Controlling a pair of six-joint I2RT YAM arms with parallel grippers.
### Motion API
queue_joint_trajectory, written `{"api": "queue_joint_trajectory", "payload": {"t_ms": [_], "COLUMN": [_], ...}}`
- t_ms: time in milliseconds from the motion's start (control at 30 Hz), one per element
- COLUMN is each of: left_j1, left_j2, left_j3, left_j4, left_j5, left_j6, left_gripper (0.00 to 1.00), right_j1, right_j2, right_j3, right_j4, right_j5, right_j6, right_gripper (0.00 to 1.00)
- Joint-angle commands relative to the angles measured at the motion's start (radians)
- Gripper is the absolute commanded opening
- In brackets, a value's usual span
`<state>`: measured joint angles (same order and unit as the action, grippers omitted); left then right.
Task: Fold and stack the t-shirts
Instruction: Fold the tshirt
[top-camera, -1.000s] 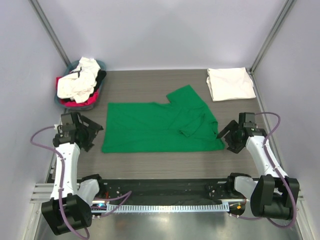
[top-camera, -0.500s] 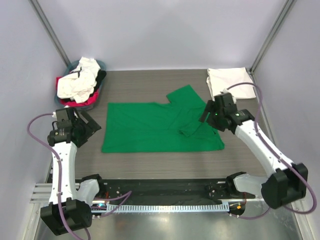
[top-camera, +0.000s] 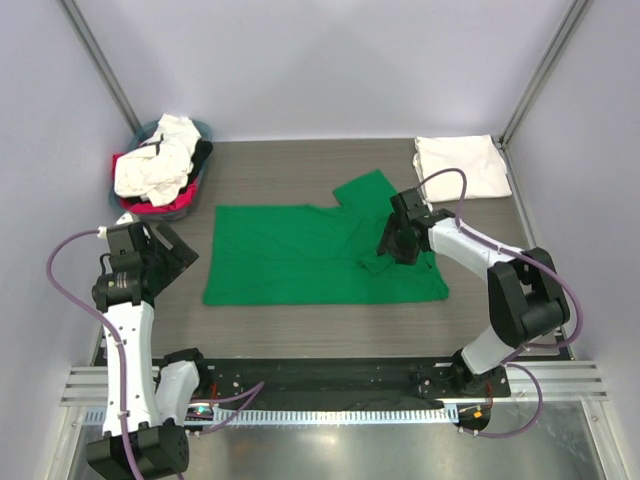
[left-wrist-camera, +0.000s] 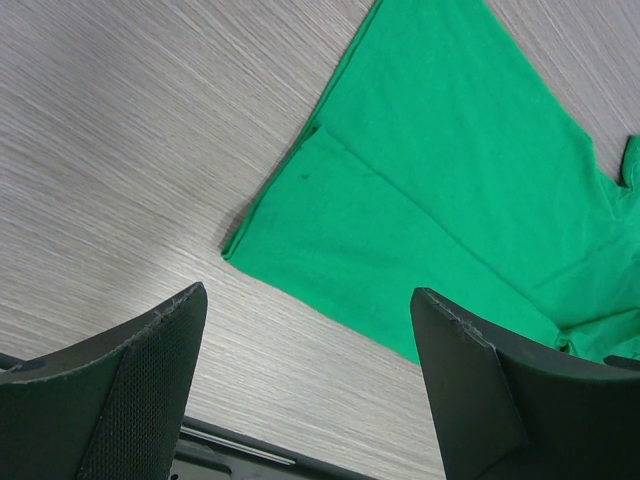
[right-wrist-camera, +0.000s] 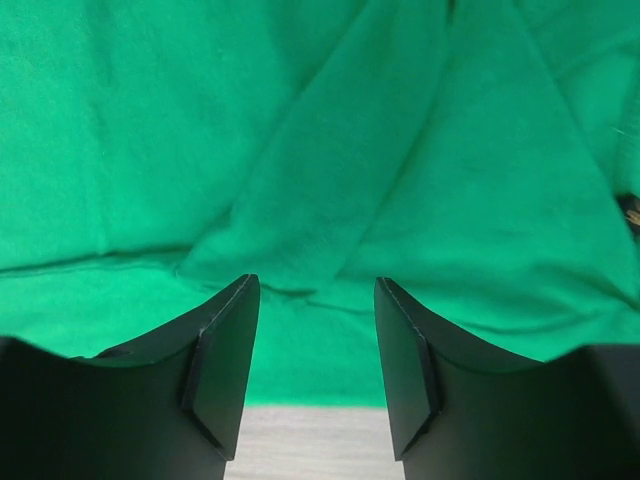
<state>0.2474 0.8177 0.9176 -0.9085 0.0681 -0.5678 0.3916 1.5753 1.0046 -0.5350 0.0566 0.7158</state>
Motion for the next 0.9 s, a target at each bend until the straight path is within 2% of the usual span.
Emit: {"api": "queue_joint_trajectory", "payload": {"t_ms": [0, 233, 600, 633, 700, 733, 867], "left_j1": [0.006, 0.006, 0.006, 0.006, 0.004, 0.007, 0.006], "left_j2": [-0.014, -0.017, -0.022, -0.023, -0.025, -0.026, -0.025], "left_j3": [0.000, 0.000, -0.003, -0.003, -0.003, -0.003, -0.003], "left_j4": [0.022, 0.022, 0.023, 0.023, 0.023, 0.023, 0.023], "left_j5": [-0.010, -0.004, -0.002, -0.002, -0.002, -0.002, -0.001], "left_j6": [0.008, 0.009, 0.009, 0.009, 0.009, 0.009, 0.009], "left_gripper": [0.83, 0.83, 0.83, 0.83, 0.83, 0.83, 0.83], "right_j1": [0.009, 0.009, 0.013, 0.016, 0.021, 0.023, 0.029], "right_j2": [0.021, 0.101, 0.120, 0.127, 0.138, 0.144, 0.137], "right_j3": [0.005, 0.000, -0.009, -0.012, -0.015, -0.015, -0.006], "right_j4": [0.099, 0.133, 0.164, 0.167, 0.179, 0.182, 0.181], "right_j5": [0.000, 0.003, -0.001, -0.001, -0.001, -0.001, 0.003], "right_j6": [0.022, 0.025, 0.036, 0.037, 0.042, 0.040, 0.048], "right_gripper": [0.55, 0.52, 0.50, 0.42, 0.33, 0.24, 0.12]}}
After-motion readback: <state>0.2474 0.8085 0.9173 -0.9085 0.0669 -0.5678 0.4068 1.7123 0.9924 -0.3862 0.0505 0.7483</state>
